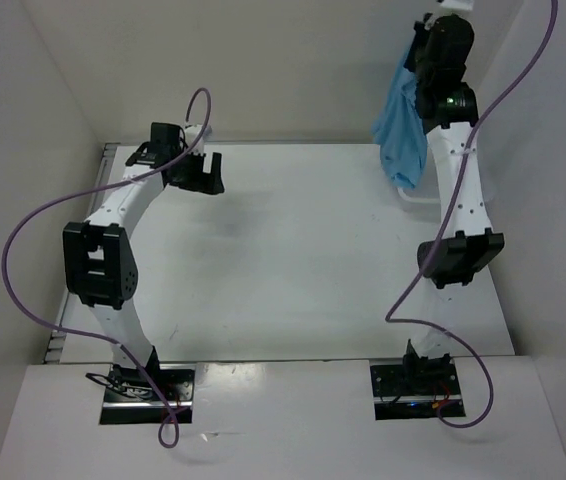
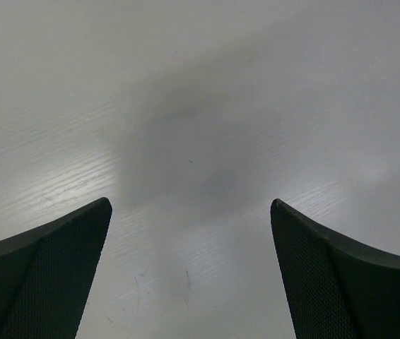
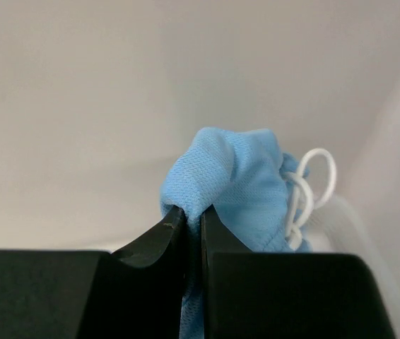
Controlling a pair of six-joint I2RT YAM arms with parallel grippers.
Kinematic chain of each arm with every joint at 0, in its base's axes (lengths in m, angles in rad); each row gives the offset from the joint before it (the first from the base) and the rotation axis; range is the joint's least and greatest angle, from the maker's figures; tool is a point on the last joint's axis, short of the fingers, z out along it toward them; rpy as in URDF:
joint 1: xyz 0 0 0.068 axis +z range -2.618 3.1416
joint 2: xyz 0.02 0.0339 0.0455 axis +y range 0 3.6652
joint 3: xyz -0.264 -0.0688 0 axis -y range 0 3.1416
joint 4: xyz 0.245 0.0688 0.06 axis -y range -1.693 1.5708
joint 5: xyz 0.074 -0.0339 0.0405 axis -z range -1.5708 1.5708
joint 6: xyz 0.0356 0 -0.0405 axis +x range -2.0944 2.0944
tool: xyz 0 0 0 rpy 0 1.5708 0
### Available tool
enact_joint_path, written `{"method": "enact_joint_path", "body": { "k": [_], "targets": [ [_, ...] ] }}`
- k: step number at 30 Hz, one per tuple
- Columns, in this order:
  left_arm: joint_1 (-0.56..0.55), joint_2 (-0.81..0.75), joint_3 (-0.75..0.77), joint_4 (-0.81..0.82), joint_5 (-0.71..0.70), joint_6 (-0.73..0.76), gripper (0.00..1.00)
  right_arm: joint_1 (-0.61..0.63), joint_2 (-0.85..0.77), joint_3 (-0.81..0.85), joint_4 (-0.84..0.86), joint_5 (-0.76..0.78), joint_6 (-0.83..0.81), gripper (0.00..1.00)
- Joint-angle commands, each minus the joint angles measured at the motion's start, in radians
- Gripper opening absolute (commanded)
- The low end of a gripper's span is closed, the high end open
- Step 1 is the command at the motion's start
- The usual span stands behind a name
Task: Fold and stack the shorts
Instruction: Grab the shorts from the pile, then move the shorts to the center of the board
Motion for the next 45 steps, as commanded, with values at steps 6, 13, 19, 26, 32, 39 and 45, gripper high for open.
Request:
{"method": "enact_joint_path", "body": {
  "k": [6, 13, 19, 26, 32, 39, 45],
  "targets": [
    [0.148, -0.177, 0.059, 0.027, 0.063, 0.004, 1.00, 0.344, -0.078, 0.333, 0.004, -0.029, 0.007, 0.00],
    [0.221, -0.256, 0.004, 0.036, 0.040, 0.004, 1.00, 0.393, -0.052, 0.230, -0.101, -0.086, 0.202, 0.00],
    [0.221, -0.265, -0.045, 0.036, 0.017, 0.004, 1.00, 0.393, -0.062, -0.138, -0.141, -0.112, 0.248, 0.34],
    [-0.012, -0.317, -0.174, -0.093, -0.131, 0.004, 1.00, 0.359, -0.127, -0.628, 0.006, -0.153, 0.037, 0.89],
    [-0.319, -0.331, -0.254, -0.176, -0.152, 0.004, 1.00, 0.282, -0.167, -0.791, 0.043, -0.199, -0.020, 0.84],
    [-0.548, -0.165, -0.219, -0.127, -0.081, 0.004, 1.00, 0.261, -0.066, -0.826, 0.097, -0.241, -0.031, 0.66],
    [-0.618, -0.026, -0.229, -0.042, -0.130, 0.004, 1.00, 0.220, 0.054, -0.765, 0.119, -0.308, 0.045, 0.58]
  ]
}}
